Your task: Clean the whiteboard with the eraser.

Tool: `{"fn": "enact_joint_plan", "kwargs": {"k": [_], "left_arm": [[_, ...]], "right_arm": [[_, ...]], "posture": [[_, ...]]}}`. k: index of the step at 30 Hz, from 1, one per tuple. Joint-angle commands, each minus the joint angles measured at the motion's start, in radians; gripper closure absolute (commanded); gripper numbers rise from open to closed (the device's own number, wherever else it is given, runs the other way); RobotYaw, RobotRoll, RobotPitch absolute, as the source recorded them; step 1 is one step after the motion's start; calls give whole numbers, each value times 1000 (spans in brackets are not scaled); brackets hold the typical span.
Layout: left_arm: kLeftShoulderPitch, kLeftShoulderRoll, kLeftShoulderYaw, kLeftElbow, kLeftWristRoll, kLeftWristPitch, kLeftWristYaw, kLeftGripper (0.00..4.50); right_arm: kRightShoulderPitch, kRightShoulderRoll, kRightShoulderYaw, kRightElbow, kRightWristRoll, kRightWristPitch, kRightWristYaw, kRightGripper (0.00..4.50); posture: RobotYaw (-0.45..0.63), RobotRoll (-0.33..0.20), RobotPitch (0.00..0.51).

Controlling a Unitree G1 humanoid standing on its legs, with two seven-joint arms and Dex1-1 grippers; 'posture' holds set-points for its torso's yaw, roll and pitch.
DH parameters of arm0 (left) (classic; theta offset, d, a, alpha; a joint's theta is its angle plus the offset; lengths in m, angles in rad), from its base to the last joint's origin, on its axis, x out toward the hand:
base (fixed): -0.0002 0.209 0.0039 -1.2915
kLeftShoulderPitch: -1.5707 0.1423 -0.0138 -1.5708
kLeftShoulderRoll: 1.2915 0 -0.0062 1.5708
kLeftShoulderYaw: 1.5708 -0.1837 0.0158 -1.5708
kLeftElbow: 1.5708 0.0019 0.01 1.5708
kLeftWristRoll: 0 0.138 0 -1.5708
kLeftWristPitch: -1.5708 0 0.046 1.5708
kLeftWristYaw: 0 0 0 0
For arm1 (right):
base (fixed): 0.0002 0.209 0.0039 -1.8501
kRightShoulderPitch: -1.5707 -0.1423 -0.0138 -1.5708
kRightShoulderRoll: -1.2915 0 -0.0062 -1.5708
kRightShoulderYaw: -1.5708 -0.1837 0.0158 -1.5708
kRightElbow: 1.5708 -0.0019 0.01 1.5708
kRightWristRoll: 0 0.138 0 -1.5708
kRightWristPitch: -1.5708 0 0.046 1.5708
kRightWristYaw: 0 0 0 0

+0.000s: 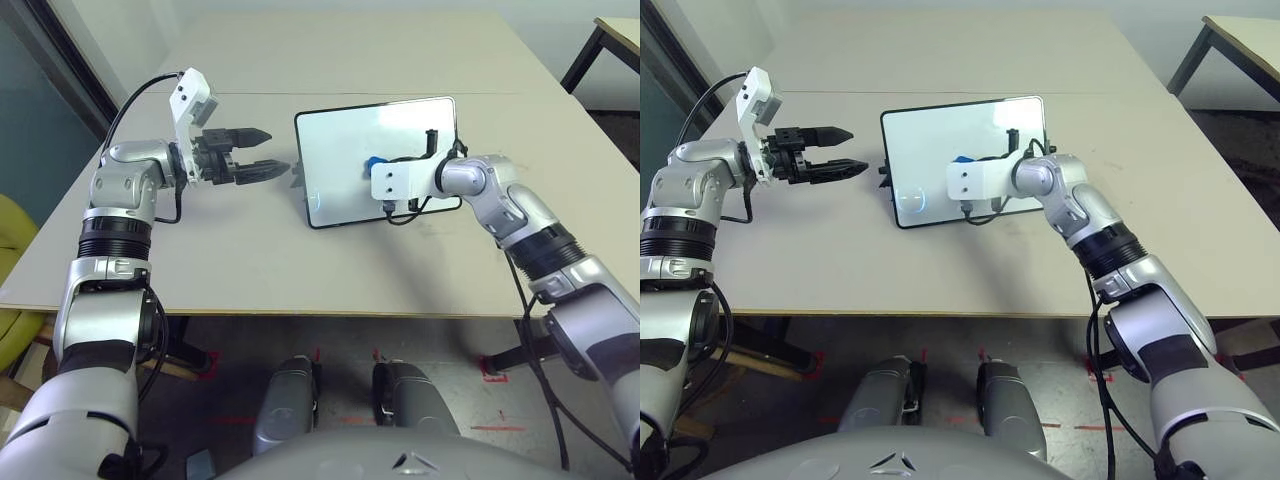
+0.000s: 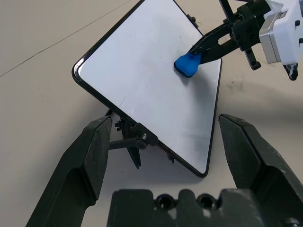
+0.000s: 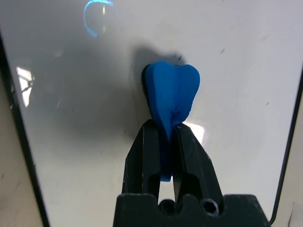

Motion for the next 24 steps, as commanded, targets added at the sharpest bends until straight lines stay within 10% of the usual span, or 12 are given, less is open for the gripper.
{"fn": "enact_joint_plan", "kwargs": {"k": [1, 24], "left_arm": [[-11, -5, -8, 8, 1, -6, -5, 0], [90, 80, 111, 28, -7, -38, 137, 0]], "right_arm": [[39, -39, -6, 16, 0, 14, 25, 4358], [136, -180, -495, -60, 495, 472, 84, 4359]], "posture": [[136, 0, 66], [189, 0, 79]]}}
